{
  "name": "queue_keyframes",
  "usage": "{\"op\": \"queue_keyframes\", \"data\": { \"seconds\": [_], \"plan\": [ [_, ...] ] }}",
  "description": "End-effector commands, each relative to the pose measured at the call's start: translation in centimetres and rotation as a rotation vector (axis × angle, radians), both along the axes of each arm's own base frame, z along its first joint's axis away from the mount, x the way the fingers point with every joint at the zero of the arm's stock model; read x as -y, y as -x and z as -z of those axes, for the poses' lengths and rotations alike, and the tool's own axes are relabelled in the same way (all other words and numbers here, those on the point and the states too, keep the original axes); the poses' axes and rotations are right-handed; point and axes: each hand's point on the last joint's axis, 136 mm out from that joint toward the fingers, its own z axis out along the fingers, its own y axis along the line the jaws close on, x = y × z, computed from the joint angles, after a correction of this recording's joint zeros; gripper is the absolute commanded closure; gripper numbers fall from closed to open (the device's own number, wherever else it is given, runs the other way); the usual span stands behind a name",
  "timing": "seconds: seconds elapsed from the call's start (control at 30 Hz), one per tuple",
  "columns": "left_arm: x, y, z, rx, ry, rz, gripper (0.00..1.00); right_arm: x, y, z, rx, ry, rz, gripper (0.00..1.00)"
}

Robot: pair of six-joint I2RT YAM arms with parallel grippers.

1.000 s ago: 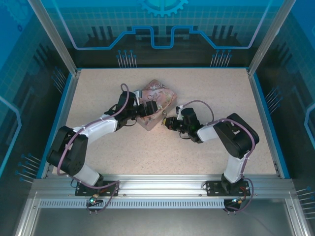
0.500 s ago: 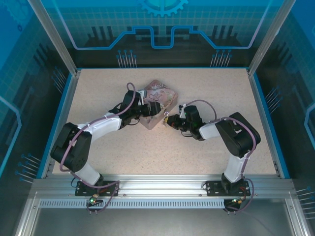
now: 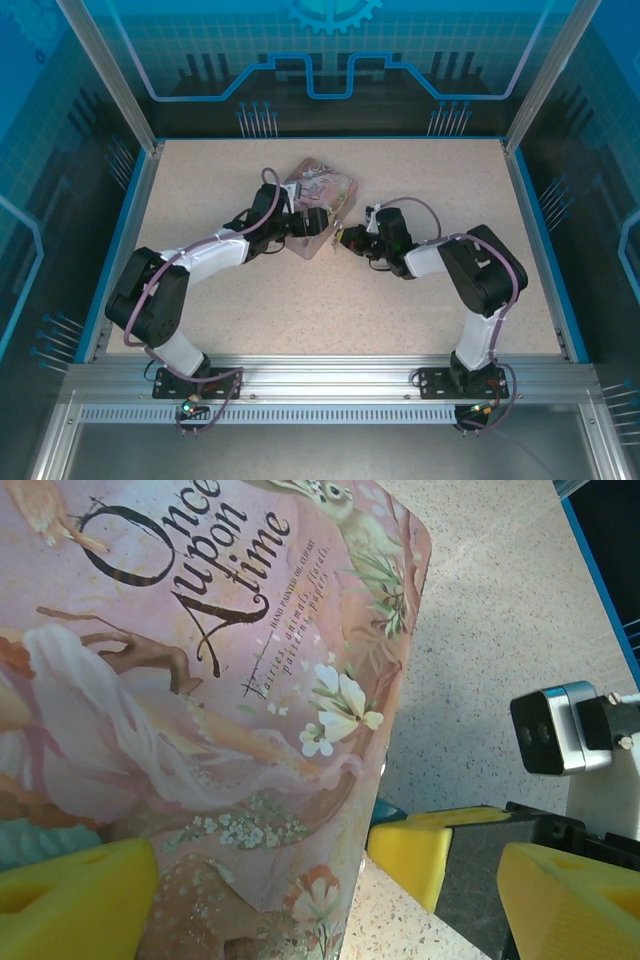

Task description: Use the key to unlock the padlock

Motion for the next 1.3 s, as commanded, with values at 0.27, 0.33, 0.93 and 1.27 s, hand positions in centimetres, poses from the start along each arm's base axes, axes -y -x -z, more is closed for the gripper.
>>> {"op": "queue_keyframes", "data": {
  "seconds": [0.27, 0.33, 0.93, 1.27],
  "plan": [
    [-4.6, 7.2, 10.7, -0.412, -0.219, -0.059, 0.11, 2.3, -6.2, -4.2, 0.222, -0.032, 0.099, 1.0],
    [-4.6, 7.2, 10.3, -0.409, -0.213, -0.059, 0.1, 2.1, -5.3, -3.8, 0.205, -0.031, 0.076, 1.0],
    [-0.8, 4.2, -2.9, -0.124, 0.005, 0.03, 0.1, -0.2, 2.6, -0.6, 0.082, 0.039, 0.0, 1.0],
    [5.1, 1.6, -3.9, -0.078, 0.119, 0.14, 0.13, -1.4, 3.5, -0.5, 0.074, 0.031, -0.022, 1.0]
  ]
}}
